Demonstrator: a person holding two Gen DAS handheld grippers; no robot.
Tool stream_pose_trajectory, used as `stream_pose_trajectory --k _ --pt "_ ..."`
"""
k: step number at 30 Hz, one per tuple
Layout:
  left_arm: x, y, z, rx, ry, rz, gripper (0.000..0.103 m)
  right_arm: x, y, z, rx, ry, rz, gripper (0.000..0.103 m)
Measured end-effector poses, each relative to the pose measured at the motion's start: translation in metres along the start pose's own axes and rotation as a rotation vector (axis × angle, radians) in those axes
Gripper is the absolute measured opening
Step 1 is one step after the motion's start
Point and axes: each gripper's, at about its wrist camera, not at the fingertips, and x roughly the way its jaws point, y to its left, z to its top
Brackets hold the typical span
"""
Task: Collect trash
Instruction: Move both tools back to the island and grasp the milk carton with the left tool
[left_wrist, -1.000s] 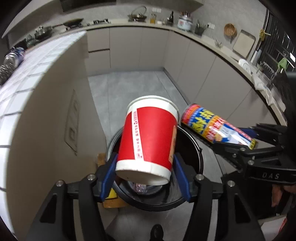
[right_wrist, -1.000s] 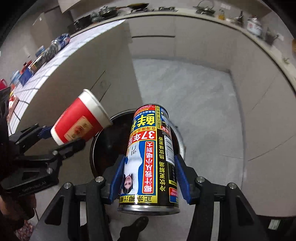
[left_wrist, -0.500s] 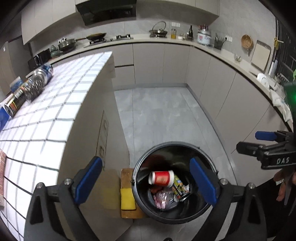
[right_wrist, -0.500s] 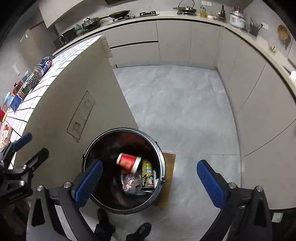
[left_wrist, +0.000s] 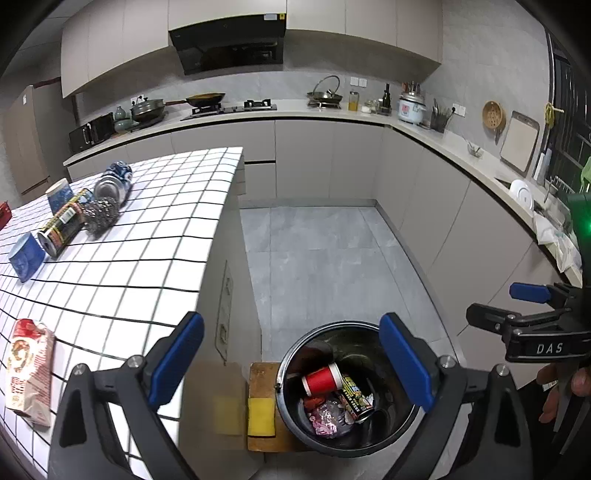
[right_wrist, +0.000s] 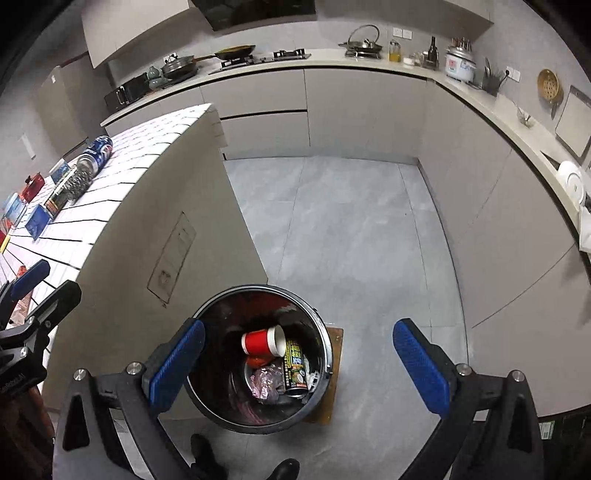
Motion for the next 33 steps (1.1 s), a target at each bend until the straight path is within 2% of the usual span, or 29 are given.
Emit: stream_pose_trajectory --k 12,22,28,33 --pt "-0.031 0.053 0.010 -0.060 -0.055 0.061 0.097 -0.021 0.056 0.016 -0.055 -0.053 0.018 0.103" --pt "-0.059 0.138 -0.004 -0.174 -0.074 0.210 0.097 -0.023 0.137 0.027 -0.171 -0.070 0.088 0.103" --pt "-0.065 0.186 -0.026 -0.248 -0.044 0.291 0.097 -0.023 0.190 0.028 -0.252 -0.072 0.138 0.103" --pt "-0.055 0.208 -0.044 -0.271 0.010 0.288 0.096 -0.022 0.222 0.028 -0.291 -0.070 0.155 0.103"
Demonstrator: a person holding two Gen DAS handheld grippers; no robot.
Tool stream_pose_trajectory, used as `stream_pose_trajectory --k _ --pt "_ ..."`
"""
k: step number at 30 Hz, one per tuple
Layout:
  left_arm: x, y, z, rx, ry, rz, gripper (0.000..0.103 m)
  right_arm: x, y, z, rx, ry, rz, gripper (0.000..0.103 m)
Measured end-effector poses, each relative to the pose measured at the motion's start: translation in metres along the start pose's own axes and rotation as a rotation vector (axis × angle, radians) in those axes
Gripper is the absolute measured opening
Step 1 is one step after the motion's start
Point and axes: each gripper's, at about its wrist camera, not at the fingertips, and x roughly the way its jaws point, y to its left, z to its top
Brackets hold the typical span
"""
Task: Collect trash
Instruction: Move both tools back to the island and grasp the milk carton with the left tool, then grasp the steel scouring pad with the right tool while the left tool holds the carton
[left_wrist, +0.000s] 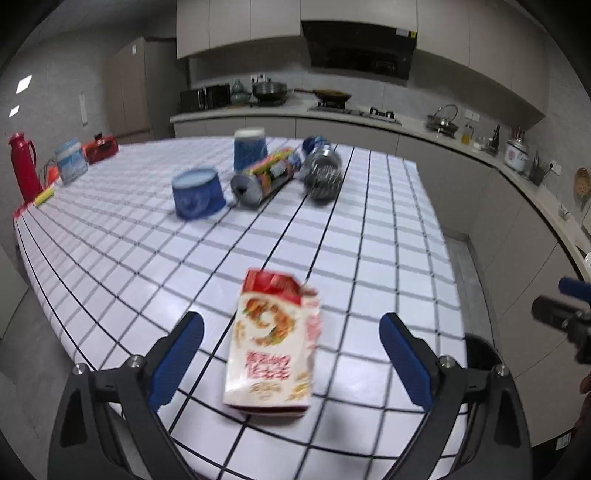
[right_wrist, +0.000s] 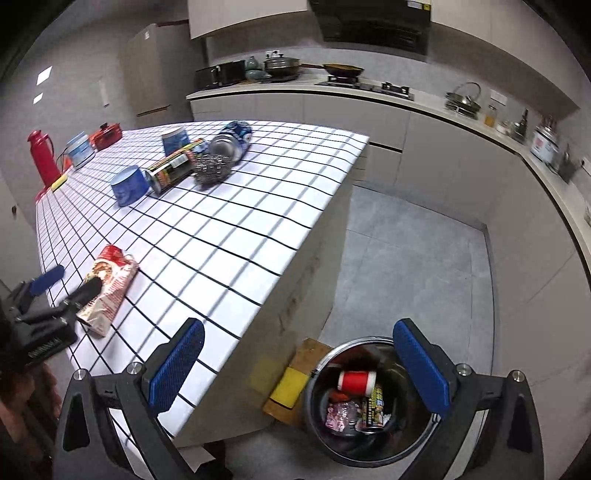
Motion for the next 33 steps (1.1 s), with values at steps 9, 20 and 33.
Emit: stream_pose_trajectory --k 9,20,33 --pt "0.028 0.015 -0.007 -0.009 0.065 -0.068 0.074 0.012 0.030 0.010 -0.022 0.020 -0.015 0.103" --pt "0.034 0.056 -0.002 -0.023 0.075 -0.085 0.056 0.037 0.067 0.018 -0.019 0.056 -0.011 0.103" --pt "0.050 0.154 0.017 -0.066 0.070 -0.025 0.056 0.077 0.136 0.067 0.016 0.018 0.045 0.103"
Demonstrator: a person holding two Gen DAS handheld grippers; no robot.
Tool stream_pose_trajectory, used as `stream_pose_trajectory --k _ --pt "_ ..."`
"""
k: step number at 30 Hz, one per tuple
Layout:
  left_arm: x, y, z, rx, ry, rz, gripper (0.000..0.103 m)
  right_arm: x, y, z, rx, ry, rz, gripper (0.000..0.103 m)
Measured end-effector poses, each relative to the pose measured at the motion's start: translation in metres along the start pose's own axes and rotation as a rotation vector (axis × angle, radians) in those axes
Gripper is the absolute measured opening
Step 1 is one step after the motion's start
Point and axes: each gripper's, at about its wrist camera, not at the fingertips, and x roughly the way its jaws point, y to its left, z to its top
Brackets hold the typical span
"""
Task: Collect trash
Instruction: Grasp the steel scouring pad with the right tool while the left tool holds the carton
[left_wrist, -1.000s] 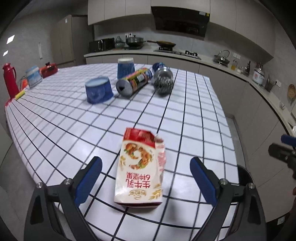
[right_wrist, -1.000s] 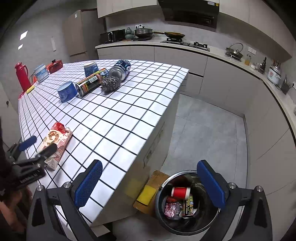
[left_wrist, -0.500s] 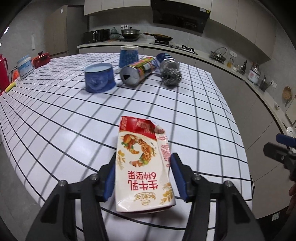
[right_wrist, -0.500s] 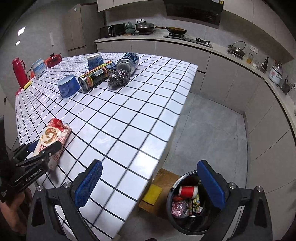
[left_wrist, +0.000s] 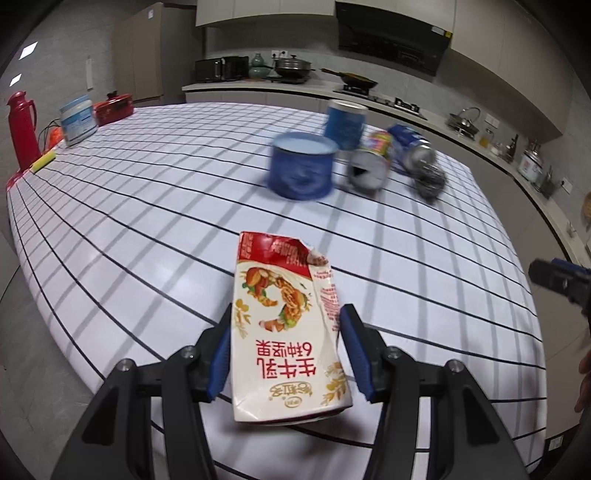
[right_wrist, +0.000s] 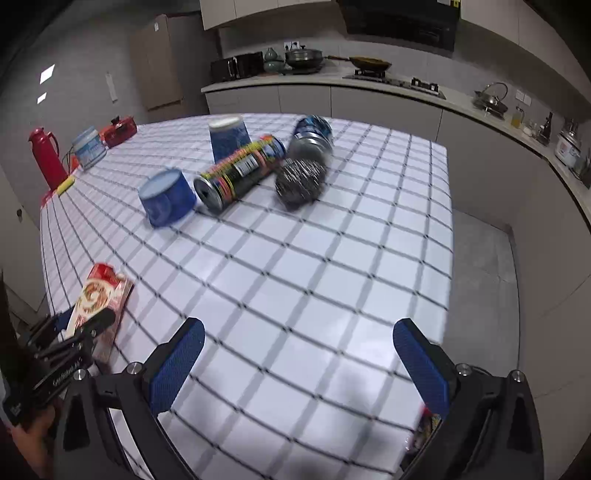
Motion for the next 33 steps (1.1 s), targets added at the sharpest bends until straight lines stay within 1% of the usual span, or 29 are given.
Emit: stream_pose_trajectory --k 3,7,13,15,16,17,19,24,25,26,29,30,32,33 --pt "0.007 0.022 0.011 -0.006 -0.003 0.012 0.056 0.012 0.012 0.017 0.027 -0.025 0.001 0.103" --pt "0.019 0.046 0.026 -0.012 -0.009 0.025 0.056 0.032 0.019 0.039 0.046 -0.032 -0.013 0.103" --pt "0.041 0.072 0.051 0.001 -0.012 0.031 0.057 0.071 0.016 0.072 0.083 -0.035 -0.050 0.103" --pt "0.052 0.077 0.060 0.013 0.005 0.020 0.058 0.083 0.011 0.083 0.101 -0.037 -0.062 0.100" --pt "0.055 0.078 0.063 0.015 0.005 0.015 0.058 0.089 0.010 0.088 0.107 -0.038 -0.068 0.094" --pt "0.059 0.079 0.064 0.021 0.007 0.011 0.061 0.094 0.008 0.092 0.112 -0.038 -0.075 0.091" --pt "0.066 0.077 0.066 0.037 0.022 0.000 0.064 0.107 0.006 0.101 0.121 -0.029 -0.083 0.090" --pt "0.073 0.078 0.073 0.034 0.042 -0.026 0.064 0.133 0.002 0.111 0.126 -0.005 -0.096 0.086" --pt "0.074 0.080 0.075 0.025 0.042 -0.030 0.064 0.137 0.002 0.112 0.126 0.001 -0.096 0.079" --pt "0.075 0.081 0.076 0.023 0.045 -0.033 0.064 0.140 0.001 0.112 0.126 0.007 -0.096 0.069" --pt "0.076 0.083 0.078 0.020 0.053 -0.049 0.061 0.149 0.001 0.112 0.132 0.024 -0.094 0.055" --pt "0.076 0.083 0.079 0.019 0.055 -0.053 0.061 0.149 0.002 0.112 0.131 0.022 -0.092 0.053" --pt "0.076 0.084 0.079 0.014 0.054 -0.064 0.060 0.147 0.003 0.112 0.128 0.007 -0.092 0.039" --pt "0.077 0.084 0.079 0.013 0.053 -0.064 0.060 0.145 0.003 0.112 0.128 0.004 -0.090 0.037"
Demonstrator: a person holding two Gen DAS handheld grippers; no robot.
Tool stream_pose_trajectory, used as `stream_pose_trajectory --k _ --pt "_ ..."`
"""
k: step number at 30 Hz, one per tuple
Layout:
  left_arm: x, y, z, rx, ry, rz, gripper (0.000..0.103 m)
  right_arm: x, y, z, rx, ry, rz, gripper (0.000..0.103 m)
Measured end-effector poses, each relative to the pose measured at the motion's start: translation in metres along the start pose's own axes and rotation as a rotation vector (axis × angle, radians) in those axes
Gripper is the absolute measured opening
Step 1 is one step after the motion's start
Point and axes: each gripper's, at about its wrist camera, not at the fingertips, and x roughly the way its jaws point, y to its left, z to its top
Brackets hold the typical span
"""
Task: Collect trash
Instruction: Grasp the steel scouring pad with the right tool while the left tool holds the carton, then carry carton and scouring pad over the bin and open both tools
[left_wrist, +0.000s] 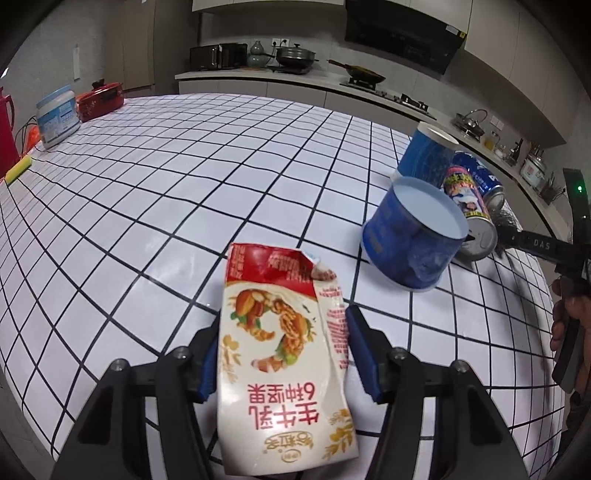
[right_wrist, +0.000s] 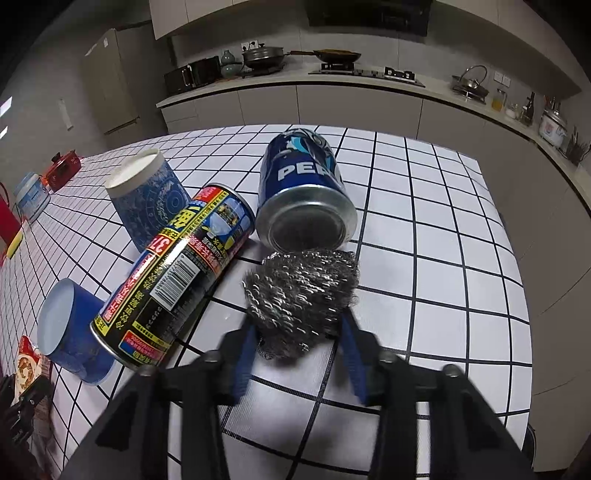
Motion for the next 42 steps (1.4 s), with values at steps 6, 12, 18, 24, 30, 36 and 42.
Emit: stream_pose_trajectory --k 6,12,18,24,30,36,42 --pt "-0.006 -0.003 -0.001 -0.012 -0.026 0.000 0.060 -0.016 0.002 -0.005 -0.025 -0.020 0.025 0.032" --pt "-0.017 -0.013 -0.004 -0.012 -0.060 0.001 0.060 -0.040 0.001 -0.013 -0.032 -0.053 0.065 0.030" --pt "-0.025 -0.025 -0.002 -0.013 -0.078 -0.008 0.060 -0.066 0.003 -0.019 -0.050 -0.088 0.098 0.029" --pt "-0.035 -0.046 -0.004 0.013 -0.093 -0.024 0.060 -0.093 -0.001 -0.028 -0.059 -0.115 0.117 0.029" --pt "-0.041 -0.075 -0.006 0.045 -0.100 -0.063 0.060 -0.120 -0.016 -0.044 -0.054 -0.130 0.109 0.029" --pt "-0.048 -0.123 -0.008 0.096 -0.105 -0.123 0.060 -0.146 -0.048 -0.060 -0.028 -0.143 0.073 0.029" --pt "-0.056 -0.175 -0.014 0.159 -0.109 -0.192 0.060 -0.179 -0.092 -0.077 0.014 -0.170 0.017 0.029"
